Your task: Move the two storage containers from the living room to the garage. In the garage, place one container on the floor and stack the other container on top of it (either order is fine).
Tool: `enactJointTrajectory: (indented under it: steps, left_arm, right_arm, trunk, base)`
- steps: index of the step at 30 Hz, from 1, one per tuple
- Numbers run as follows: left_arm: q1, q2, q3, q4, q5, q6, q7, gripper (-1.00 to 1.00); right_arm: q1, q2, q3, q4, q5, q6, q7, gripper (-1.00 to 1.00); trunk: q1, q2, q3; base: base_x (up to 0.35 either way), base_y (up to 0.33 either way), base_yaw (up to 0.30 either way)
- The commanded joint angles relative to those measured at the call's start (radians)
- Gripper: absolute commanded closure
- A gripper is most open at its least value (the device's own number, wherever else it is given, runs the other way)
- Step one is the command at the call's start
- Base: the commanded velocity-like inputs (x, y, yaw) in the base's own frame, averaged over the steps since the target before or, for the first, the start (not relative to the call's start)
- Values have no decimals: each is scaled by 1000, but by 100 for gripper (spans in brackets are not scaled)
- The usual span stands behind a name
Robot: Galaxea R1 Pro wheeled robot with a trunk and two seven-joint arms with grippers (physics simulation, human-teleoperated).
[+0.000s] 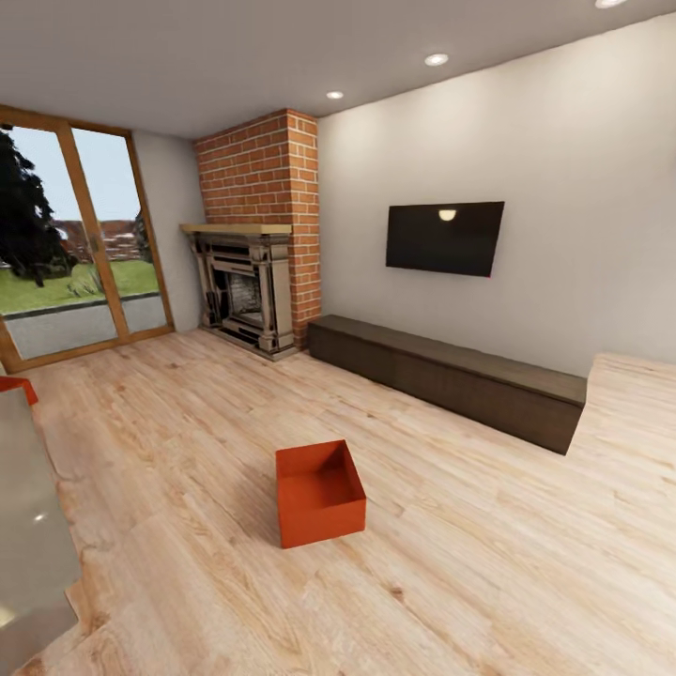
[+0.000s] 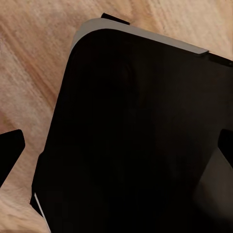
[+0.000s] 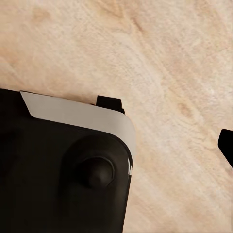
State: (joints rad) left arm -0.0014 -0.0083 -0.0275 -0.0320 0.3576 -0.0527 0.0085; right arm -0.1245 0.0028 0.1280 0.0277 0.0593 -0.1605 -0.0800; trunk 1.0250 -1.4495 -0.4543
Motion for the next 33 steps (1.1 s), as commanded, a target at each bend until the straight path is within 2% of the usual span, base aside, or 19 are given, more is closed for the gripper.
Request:
enactJointTrajectory:
  steps: [1,7,25,33]
  left_arm:
    - [0,0,-3,0,6,-3,1,-100]
    - [0,-1,-3,0,6,-2,1,-100]
    - [0,0,-5,0,4,-1,1,-100]
    - [0,1,-5,0,4,-1,1,-100]
  right_arm:
    - [-1,0,5,3,6,-4,-5,-100]
    - [-1,2,4,3,5,-5,-6,-100]
    - [-1,-2,12,3,13,-4,-3,-100]
    - [-1,1,10,3,8,-3,-5,-100]
  trunk:
    - [0,-1,-1]
    - [0,-1,-1]
    - [0,-1,-1]
    - [0,-1,-1]
  base:
    - [0,0,37]
    - [47,0,7]
    - [285,-40,0]
    - [81,-20,0]
